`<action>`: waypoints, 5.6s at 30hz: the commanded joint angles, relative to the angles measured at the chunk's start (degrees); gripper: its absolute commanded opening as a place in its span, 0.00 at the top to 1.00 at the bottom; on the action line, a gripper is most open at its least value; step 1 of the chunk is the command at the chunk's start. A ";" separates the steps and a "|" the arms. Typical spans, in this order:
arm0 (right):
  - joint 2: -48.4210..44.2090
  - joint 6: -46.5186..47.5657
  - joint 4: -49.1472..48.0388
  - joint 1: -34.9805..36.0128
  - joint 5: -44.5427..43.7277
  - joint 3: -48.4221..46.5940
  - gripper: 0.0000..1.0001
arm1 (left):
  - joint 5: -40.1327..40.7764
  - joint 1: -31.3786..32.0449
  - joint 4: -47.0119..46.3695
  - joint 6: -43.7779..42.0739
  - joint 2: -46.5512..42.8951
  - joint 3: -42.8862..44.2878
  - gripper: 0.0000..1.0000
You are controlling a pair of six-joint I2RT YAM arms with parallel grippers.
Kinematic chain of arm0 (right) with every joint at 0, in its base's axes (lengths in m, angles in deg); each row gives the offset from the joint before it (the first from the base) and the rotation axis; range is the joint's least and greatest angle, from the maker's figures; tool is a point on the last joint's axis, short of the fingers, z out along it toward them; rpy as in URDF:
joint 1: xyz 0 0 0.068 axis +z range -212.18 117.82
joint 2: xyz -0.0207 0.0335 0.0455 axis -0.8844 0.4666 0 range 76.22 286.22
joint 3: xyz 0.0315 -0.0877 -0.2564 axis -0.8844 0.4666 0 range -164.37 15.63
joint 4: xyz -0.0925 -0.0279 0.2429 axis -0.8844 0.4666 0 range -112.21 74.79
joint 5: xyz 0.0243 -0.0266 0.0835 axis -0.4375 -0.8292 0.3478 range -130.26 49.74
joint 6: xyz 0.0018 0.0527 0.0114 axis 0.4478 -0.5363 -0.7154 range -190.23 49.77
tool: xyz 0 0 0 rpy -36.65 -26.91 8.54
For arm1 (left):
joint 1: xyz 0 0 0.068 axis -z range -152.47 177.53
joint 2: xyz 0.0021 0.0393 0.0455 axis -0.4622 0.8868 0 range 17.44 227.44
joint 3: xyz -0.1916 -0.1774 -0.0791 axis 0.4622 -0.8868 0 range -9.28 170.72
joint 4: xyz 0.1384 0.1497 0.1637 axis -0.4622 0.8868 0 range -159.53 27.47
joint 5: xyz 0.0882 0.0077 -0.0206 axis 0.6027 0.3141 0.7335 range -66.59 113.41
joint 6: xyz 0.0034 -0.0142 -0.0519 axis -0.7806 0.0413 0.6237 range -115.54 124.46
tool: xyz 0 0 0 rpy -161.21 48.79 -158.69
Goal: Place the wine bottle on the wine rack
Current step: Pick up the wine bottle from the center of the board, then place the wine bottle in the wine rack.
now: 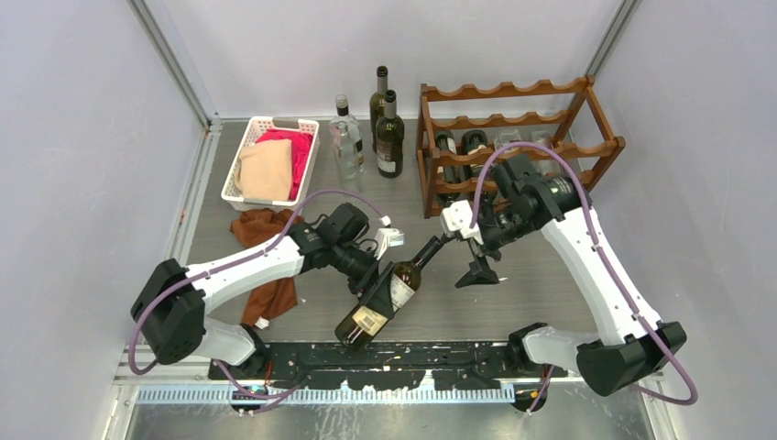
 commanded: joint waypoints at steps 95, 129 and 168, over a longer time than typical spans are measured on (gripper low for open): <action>-7.61 -24.64 1.08 -18.37 -8.47 7.81 0.99 | 44.70 -11.66 -1.14 -16.38 -38.50 -10.84 0.04; -7.78 -39.95 -6.35 -41.25 -11.82 3.71 0.99 | 43.38 -11.67 0.15 -18.10 -40.46 -11.99 0.04; -11.58 -76.99 -52.55 -28.84 -15.25 22.90 0.99 | 44.17 -11.66 0.13 -18.42 -38.36 -12.12 0.04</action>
